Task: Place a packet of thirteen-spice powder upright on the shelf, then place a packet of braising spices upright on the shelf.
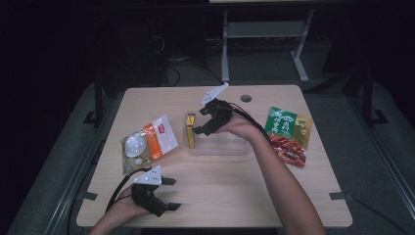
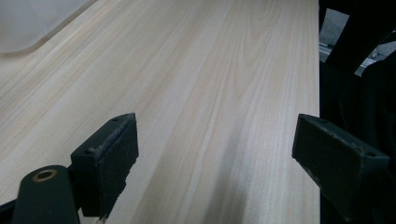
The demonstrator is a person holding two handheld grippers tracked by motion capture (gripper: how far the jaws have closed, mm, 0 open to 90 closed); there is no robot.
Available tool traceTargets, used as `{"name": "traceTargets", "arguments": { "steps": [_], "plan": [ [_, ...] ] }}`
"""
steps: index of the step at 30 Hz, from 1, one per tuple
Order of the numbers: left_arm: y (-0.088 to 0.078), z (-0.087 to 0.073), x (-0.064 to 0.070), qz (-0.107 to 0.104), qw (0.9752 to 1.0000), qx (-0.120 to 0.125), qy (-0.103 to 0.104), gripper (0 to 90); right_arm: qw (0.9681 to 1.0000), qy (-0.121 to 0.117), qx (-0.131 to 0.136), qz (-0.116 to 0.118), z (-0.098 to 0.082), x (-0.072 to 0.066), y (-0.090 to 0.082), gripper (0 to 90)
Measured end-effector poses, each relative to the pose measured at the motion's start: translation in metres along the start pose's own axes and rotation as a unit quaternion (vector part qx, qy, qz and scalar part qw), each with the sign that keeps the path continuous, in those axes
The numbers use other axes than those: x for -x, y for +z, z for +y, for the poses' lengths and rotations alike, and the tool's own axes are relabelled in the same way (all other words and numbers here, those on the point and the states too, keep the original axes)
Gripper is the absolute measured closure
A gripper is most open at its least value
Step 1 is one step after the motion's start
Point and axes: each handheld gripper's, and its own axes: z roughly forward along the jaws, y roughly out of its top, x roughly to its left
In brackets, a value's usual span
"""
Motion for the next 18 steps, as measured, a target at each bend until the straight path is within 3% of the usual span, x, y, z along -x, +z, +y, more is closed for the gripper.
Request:
{"name": "traceTargets", "arguments": {
  "steps": [3, 7, 9, 10, 14, 16, 18],
  "plan": [
    [-0.001, 0.000, -0.002, 0.003, 1.0000, -0.004, 0.000, 14.0, 0.9999, -0.003, 0.006, -0.009, -0.013, -0.007, -0.014, 15.0],
    [-0.002, -0.001, -0.003, 0.008, 1.0000, -0.001, -0.001, 14.0, 0.9997, 0.016, 0.013, -0.014, -0.030, -0.016, -0.030, 15.0],
    [-0.003, -0.001, -0.003, 0.010, 0.9999, -0.003, -0.002, 14.0, 0.9996, 0.007, 0.014, -0.022, -0.034, -0.018, -0.034, 15.0],
    [-0.004, -0.002, -0.003, 0.011, 0.9999, -0.002, -0.003, 14.1, 0.9994, 0.023, 0.014, -0.021, -0.042, -0.025, -0.042, 15.0],
    [-0.004, -0.003, -0.005, 0.015, 0.9999, -0.007, -0.003, 14.2, 0.9985, 0.037, 0.029, -0.029, -0.058, -0.035, -0.056, 15.7],
    [-0.004, -0.002, -0.004, 0.015, 0.9998, -0.005, -0.008, 14.2, 0.9978, 0.040, 0.040, -0.034, -0.068, -0.041, -0.063, 17.1],
    [-0.004, -0.002, -0.003, 0.016, 0.9998, -0.003, -0.009, 14.2, 0.9981, 0.034, 0.034, -0.039, -0.076, -0.047, -0.069, 16.8]
  ]
}}
